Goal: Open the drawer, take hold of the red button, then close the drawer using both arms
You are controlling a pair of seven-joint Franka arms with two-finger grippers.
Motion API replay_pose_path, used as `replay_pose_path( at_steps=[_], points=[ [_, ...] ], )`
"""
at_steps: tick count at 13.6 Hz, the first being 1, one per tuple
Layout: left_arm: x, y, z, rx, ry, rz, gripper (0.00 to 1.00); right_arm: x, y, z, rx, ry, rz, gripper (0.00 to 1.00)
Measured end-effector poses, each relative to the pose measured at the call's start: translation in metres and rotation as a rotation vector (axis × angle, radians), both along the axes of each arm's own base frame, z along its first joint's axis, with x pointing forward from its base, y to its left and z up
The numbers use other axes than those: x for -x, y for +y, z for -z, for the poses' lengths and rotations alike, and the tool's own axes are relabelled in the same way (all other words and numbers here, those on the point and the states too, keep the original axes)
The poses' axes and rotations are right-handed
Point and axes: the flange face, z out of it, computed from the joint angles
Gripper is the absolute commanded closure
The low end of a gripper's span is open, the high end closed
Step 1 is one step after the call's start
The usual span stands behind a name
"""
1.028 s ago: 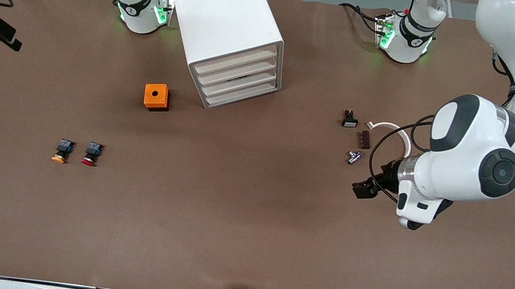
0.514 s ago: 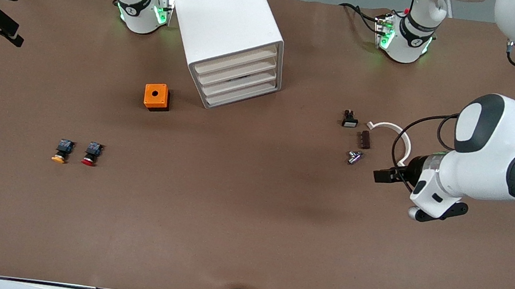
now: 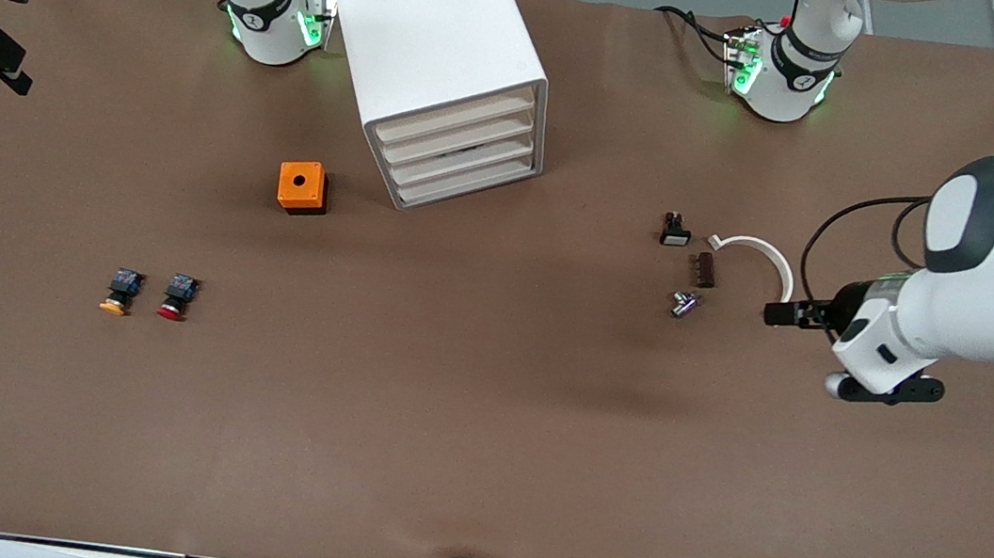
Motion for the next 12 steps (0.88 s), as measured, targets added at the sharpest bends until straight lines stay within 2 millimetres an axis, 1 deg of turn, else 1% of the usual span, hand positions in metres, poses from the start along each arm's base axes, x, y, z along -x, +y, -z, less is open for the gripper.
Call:
replay_pose_path(
  at_steps=[3,6,8,10,12],
  points=[
    [0.020,0.032,-0.025,0.009,-0.033,0.028,0.00,0.000,0.003,-0.002,0.002,-0.005,-0.010,0.00],
    [0.036,0.065,-0.059,0.015,-0.082,0.048,0.00,0.001,0.005,-0.004,0.006,-0.012,-0.013,0.00],
    [0.044,0.083,-0.082,-0.015,-0.118,0.038,0.00,0.001,0.005,-0.005,0.007,-0.021,-0.013,0.00],
    [0.052,0.093,-0.104,-0.049,-0.159,0.030,0.00,0.000,0.004,-0.006,0.008,-0.026,-0.012,0.00],
    [0.055,0.094,-0.120,-0.062,-0.188,0.031,0.00,0.000,0.003,-0.006,0.007,-0.027,0.006,0.00]
  ],
)
